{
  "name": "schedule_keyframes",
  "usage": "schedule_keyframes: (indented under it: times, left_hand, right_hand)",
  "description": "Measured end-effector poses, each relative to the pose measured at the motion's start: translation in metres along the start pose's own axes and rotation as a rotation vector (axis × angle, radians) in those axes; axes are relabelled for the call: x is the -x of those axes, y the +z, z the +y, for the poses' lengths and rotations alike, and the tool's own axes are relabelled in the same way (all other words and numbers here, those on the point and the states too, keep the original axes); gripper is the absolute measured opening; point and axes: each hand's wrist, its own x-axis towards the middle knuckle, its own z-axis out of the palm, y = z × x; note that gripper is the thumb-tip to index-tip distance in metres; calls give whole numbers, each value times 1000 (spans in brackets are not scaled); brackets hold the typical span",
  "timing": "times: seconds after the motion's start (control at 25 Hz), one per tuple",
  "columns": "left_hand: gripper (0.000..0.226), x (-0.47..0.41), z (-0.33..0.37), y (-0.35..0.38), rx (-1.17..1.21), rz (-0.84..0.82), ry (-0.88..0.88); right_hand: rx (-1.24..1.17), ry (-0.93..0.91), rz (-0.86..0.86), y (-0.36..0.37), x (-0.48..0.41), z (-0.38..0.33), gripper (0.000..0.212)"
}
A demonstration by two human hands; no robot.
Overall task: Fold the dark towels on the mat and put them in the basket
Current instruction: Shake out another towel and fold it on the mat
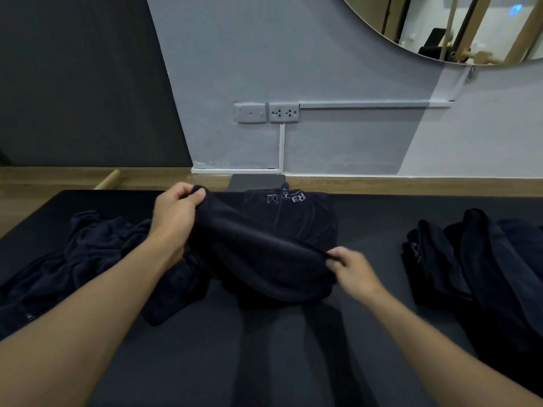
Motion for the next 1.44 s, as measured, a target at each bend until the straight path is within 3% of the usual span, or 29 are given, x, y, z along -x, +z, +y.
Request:
schedule_keyframes:
  times: [0.08,0.16,0.28,0.4,0.6,0.8,0.88,1.0,1.08,1.2,1.28,1.36,1.44]
  left_hand:
    - [24,-1,-3,-13,-5,-119,-77]
    - [17,1,-4,-27,14,-359,-227]
    - [12,2,-5,-53,-44,-775,-521]
    - [20,4,-4,-61,-20,-972,-627]
    - [14,-8,-5,-33,67,-730,-493]
    - [12,-49,-43,4,-91,-242,-326]
    - [4,-72,-59,22,-156,-77,-250]
    - [12,-123,-81,52,-166,111,-190]
    - [15,-153,-91,74,-6,97,-248]
    - [14,-185,-101,104,167,35,-257]
    - [12,-211,-110,118,160,40,-194]
    - [20,-236,-117,130,89,28,-128]
    - [49,-252,-127,139,-62,-57,-71]
  right_hand:
    - [-397,97,83,-34,0,-8,11]
    - [-629,164,-56,-72,8,-20,11]
    - [-706,243,-457,-120,31,-36,35]
    - [-789,114,-577,-143,45,-43,48]
    - [-945,112,-397,-138,23,-45,57]
    - [-669,237,-197,-102,-43,-27,10]
    - [-562,231,-57,-92,-74,-24,10]
    - [-266,172,170,-82,-136,-22,11]
    - [-271,221,184,-71,-179,-20,18]
    - [-535,301,107,-49,-226,-17,16]
    - [-653,263,120,-34,-252,-16,10]
    - [-653,185,148,-22,-277,-11,17]
    - [-505,116,108,-8,-298,1,46]
